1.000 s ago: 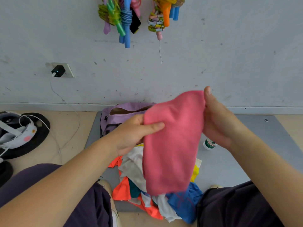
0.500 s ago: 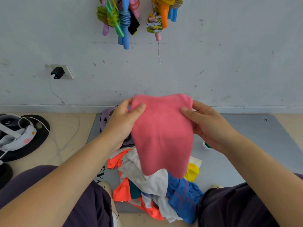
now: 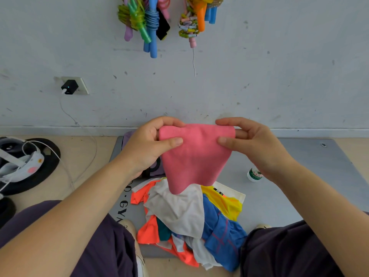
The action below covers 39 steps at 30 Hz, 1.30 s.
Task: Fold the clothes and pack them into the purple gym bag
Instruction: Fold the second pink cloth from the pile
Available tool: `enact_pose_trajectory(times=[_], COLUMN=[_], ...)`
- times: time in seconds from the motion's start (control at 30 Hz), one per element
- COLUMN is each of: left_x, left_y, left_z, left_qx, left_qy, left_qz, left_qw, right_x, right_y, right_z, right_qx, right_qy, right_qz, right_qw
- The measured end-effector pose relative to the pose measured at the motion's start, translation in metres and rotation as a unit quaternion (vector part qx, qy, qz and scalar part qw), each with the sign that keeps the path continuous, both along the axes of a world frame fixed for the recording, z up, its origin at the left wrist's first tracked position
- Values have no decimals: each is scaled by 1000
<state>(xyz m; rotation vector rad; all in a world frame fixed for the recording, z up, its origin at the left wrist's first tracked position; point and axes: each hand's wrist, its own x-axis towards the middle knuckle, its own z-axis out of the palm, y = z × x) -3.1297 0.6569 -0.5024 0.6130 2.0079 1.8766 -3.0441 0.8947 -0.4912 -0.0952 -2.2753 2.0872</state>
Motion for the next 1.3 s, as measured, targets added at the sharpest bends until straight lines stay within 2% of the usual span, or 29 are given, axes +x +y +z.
enact_pose_trajectory(times=[0.07,0.13,0.23,0.3,0.33,0.4,0.5,0.63,0.7,0.77,0.83,0.93,1.03,1.2,1.3], left_x=[-1,-1,0,0,-2,-5,-1,7,12,19,24,19,11,5,-2], left_y=[0,0,0,-1,-2,-4,-3,3,4,3,4,5,4,4,2], left_z=[-1,-1,-3,-3,-3,-3,2,8,9,10,8,3,1,-2,-4], left_qx=[-76,-133,-152,-166,-173,-174,-121,19,78,66,33,53,72,-18,10], left_qy=[48,82,89,116,132,132,32,-94,-193,-231,-223,-229,-218,-187,-175], left_qz=[26,56,81,85,86,71,5,20,-41,-128,-163,-92,-37,45,136], left_qw=[996,986,981,976,972,973,992,995,977,962,961,968,973,981,975], right_x=[-1,-1,0,-1,-2,-1,1,2,2,3,3,2,3,2,1], right_y=[-1,-1,-1,1,3,3,-1,-12,-15,-17,-16,-10,-9,-6,-5], right_z=[-2,-4,-4,-2,-2,-1,0,0,1,2,3,4,-1,-2,-2], right_qx=[118,238,330,358,345,253,121,80,48,-8,-69,-116,-75,-48,-41], right_qy=[-6,1,23,30,25,-6,-32,2,13,3,-12,-53,-93,-35,-28], right_qz=[-24,-55,-63,-57,-49,-19,-13,-77,-87,-91,-89,-33,46,26,10], right_qw=[993,970,942,932,937,967,992,994,995,996,994,991,992,998,999])
